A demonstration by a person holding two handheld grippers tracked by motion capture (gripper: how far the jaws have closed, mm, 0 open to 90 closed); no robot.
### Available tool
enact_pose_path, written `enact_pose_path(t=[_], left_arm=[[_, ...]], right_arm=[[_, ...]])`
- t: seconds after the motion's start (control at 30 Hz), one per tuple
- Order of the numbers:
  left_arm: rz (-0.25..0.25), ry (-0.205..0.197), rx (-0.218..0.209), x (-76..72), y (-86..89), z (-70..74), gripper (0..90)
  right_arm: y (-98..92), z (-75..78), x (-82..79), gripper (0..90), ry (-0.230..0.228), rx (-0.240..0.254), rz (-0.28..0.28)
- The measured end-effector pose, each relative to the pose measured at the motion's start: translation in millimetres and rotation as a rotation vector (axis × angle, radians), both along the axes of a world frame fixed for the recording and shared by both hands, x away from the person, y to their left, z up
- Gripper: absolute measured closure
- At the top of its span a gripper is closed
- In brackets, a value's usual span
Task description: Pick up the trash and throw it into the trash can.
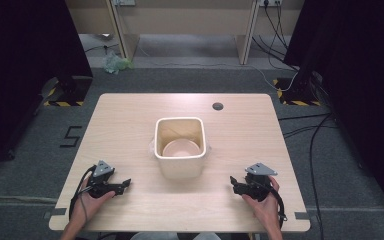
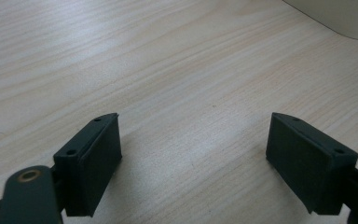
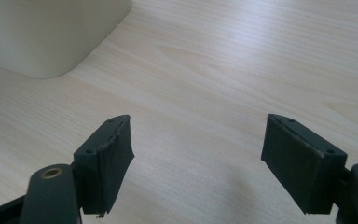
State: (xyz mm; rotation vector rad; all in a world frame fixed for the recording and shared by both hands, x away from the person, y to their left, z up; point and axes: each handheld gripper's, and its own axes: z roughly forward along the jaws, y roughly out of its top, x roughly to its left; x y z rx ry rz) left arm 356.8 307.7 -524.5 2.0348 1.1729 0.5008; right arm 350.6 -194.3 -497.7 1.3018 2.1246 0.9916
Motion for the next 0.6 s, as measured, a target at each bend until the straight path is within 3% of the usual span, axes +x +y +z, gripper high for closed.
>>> enact_pose_path(t=[0.6], left_arm=[[0.0, 0.0, 0.0, 0.0, 0.0, 0.0, 17.2]], right_arm=[[-10.3, -11.9, -18.3, 24.4, 0.027, 0.009, -0.012]])
